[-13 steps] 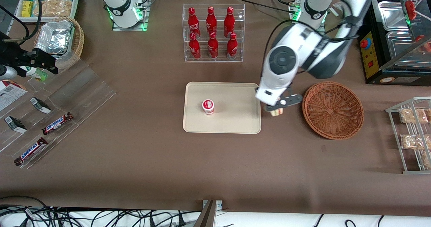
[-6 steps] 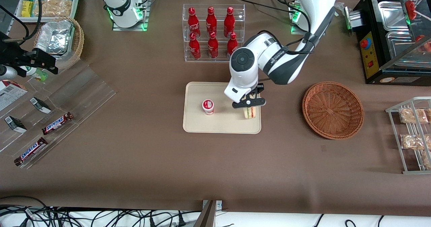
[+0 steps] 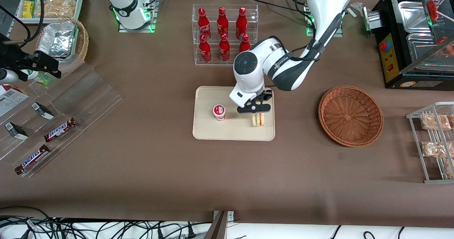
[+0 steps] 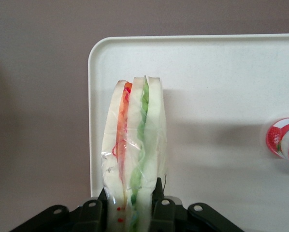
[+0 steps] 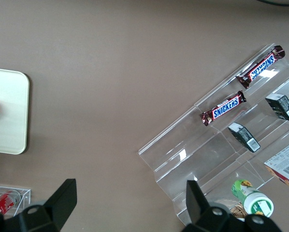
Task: Place sandwich from basket to tray
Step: 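Lower the sandwich onto the tray beside the red-and-white bottle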
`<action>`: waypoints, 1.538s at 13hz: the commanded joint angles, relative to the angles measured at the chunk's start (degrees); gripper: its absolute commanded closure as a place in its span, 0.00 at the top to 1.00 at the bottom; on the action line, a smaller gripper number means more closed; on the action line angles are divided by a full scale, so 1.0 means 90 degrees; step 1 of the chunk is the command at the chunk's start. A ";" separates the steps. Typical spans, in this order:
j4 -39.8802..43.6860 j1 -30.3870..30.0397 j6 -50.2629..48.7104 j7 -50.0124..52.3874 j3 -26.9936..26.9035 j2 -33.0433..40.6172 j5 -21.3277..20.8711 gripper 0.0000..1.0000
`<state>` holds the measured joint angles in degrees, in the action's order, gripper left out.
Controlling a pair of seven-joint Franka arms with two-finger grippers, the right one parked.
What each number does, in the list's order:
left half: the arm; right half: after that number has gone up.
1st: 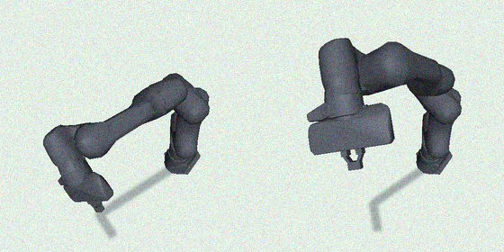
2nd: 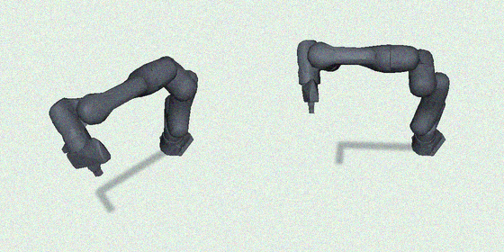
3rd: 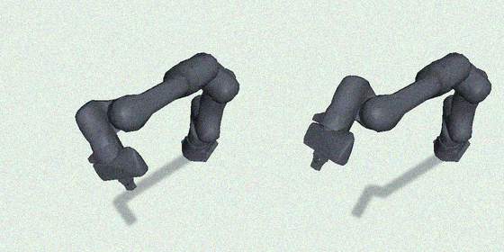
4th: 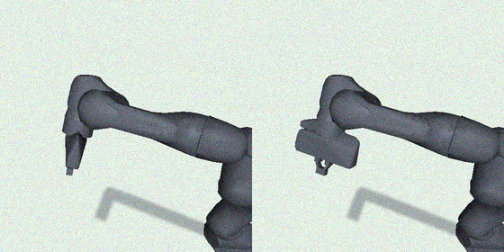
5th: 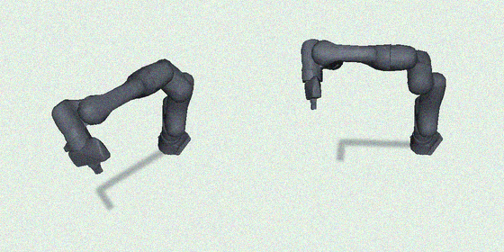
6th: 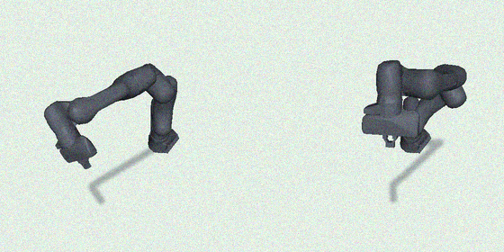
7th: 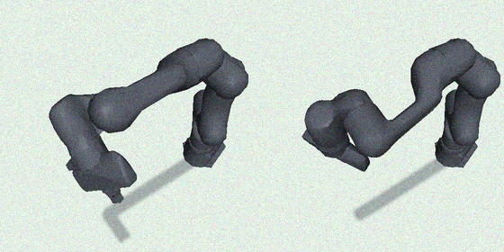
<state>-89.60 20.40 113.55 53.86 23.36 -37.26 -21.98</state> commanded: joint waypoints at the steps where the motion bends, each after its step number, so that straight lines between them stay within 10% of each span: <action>1: 0.0131 0.0057 0.0020 0.0139 -0.0037 -0.0147 -0.0213 0.35; 20: 0.0160 0.0116 0.0156 0.0451 -0.0037 -0.0499 -0.0585 0.36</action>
<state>-89.51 20.56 115.19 56.36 23.27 -41.24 -25.75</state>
